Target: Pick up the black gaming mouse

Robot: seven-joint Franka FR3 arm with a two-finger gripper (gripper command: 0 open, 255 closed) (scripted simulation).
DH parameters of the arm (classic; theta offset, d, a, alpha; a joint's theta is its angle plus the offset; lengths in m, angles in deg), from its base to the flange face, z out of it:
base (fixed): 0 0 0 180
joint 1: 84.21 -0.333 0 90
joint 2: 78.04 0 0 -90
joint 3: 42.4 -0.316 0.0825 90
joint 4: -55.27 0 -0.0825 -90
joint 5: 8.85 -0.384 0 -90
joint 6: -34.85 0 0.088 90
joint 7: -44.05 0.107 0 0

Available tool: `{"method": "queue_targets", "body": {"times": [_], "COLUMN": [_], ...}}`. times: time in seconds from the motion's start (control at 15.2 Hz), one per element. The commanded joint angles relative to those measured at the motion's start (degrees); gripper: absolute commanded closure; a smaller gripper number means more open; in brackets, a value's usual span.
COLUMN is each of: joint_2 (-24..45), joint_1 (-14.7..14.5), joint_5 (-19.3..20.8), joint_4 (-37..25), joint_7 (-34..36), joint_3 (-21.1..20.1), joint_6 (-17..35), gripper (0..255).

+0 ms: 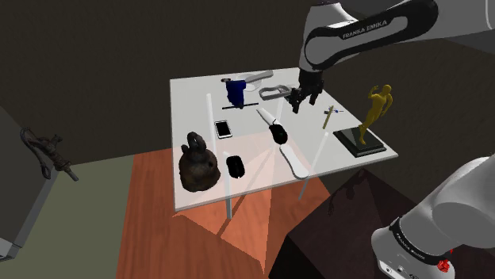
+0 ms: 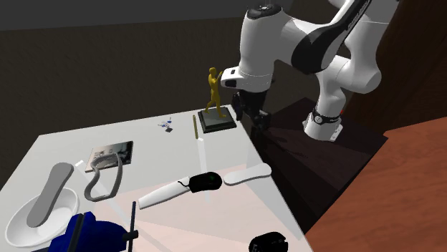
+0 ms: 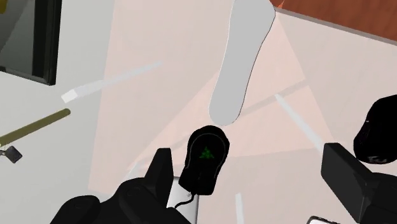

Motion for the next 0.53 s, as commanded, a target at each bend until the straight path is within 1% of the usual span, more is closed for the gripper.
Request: {"method": "queue_targets", "body": {"times": [0.0,0.46], "joint_2": [4.56,20.61], "joint_1": [0.27,1.17], "joint_5": [0.20,0.47], "joint_4": [-2.32,-14.18], "joint_7": [-0.60,-2.54], "joint_3": [0.31,1.06], "joint_6": [1.82,4.50], "gripper": [0,0]}}
